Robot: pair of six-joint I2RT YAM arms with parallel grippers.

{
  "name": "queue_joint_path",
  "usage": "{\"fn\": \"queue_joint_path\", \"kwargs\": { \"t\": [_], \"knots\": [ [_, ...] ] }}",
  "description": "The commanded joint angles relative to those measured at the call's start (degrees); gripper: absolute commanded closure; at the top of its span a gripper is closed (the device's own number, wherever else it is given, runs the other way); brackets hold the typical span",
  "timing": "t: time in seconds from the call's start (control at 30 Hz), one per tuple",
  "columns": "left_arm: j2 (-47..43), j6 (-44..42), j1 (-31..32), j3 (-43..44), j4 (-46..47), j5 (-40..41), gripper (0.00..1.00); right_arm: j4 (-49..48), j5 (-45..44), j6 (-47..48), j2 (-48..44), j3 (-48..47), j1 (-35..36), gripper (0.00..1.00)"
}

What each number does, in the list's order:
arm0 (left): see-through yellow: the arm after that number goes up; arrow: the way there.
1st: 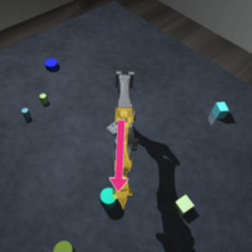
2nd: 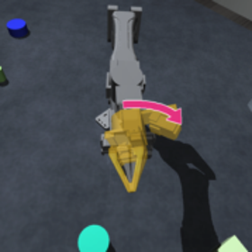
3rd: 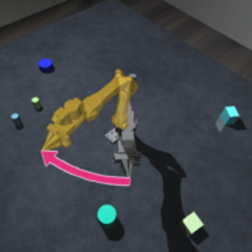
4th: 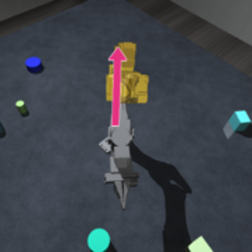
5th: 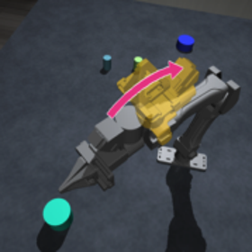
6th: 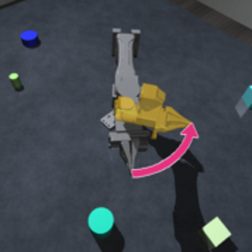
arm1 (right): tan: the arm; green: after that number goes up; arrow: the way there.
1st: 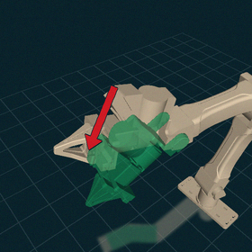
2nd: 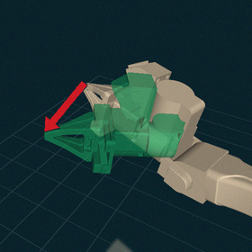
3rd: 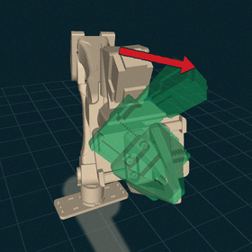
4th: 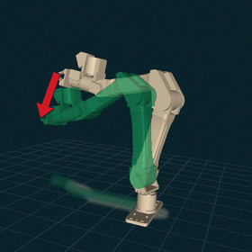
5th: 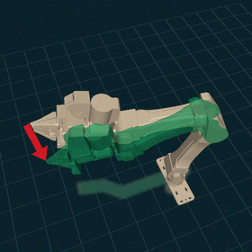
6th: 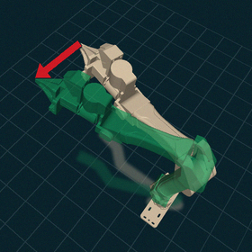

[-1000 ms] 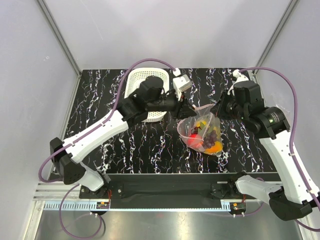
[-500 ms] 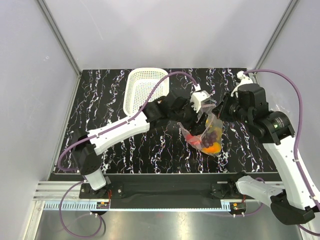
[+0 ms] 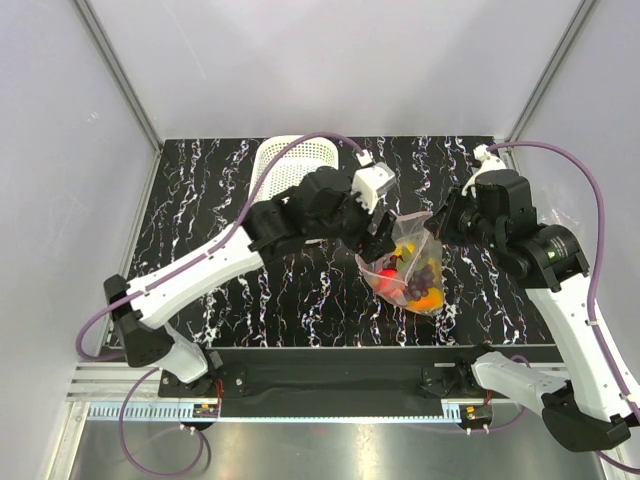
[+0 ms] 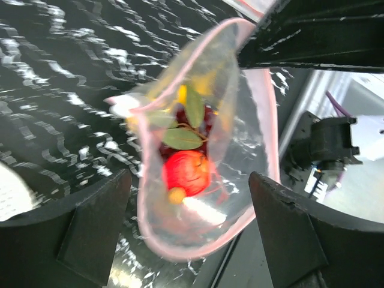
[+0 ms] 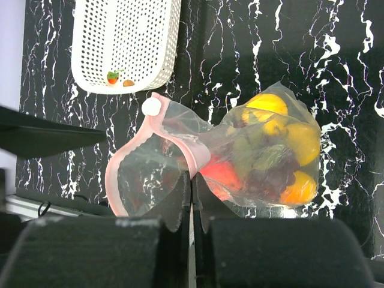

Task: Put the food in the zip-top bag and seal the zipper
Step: Place the fake fruit in the zipper food storage bag, then adjust the zipper on the food storage bag.

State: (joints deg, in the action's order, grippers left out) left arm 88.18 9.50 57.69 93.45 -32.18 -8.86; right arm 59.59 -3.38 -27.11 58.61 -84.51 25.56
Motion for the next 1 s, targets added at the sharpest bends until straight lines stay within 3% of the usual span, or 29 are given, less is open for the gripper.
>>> {"fn": "queue_joint_path", "kwargs": {
  "t": [0.0, 0.17, 0.33, 0.43, 0.57, 0.6, 0.67, 0.77, 0.83, 0.97],
  "knots": [
    [-3.45, 0.08, -0.21, -0.46, -2.61, 7.71, 0.16, -4.49, -0.14, -0.66, -1.04, -0.48, 0.28, 1.00],
    [-1.88, 0.96, -1.79, -0.99, -4.81, 11.15, 0.18, -4.57, 0.12, -0.66, -0.87, -0.66, 0.28, 1.00],
    [0.06, 2.54, -2.06, -2.92, -2.89, 6.77, 0.22, -4.57, 1.09, -0.40, 0.10, -0.48, 0.37, 1.00],
    [1.02, 2.98, -2.06, -3.98, -0.77, 8.59, 0.31, -5.36, 2.49, -0.05, 0.45, -0.04, 0.37, 1.00],
    [3.05, 3.07, -3.72, -3.71, -0.78, 7.64, 0.68, -6.86, 8.72, 1.19, 1.68, 0.22, 0.28, 1.00],
    [2.96, 3.07, -3.90, -3.97, -0.60, 6.85, 0.86, -7.12, 9.52, 1.10, 2.12, 0.22, 0.28, 1.00],
    [2.26, 2.89, -5.04, -4.50, 0.45, 5.26, 1.00, -8.44, 12.24, 0.84, 3.00, 0.40, 0.37, 1.00],
    [0.33, 3.60, -8.72, -4.07, 1.94, 2.90, 1.00, -11.24, 15.49, -0.74, 3.79, 1.10, 0.28, 1.00],
    [0.58, 4.12, -11.36, -2.32, 2.39, -3.14, 1.00, -14.66, 17.34, -2.49, 4.40, 1.89, 0.28, 1.00],
    [4.27, 4.39, -11.64, 4.89, 0.98, -8.44, 1.00, -22.49, 21.91, -6.36, 6.16, 4.44, 0.45, 1.00]
  ]
}}
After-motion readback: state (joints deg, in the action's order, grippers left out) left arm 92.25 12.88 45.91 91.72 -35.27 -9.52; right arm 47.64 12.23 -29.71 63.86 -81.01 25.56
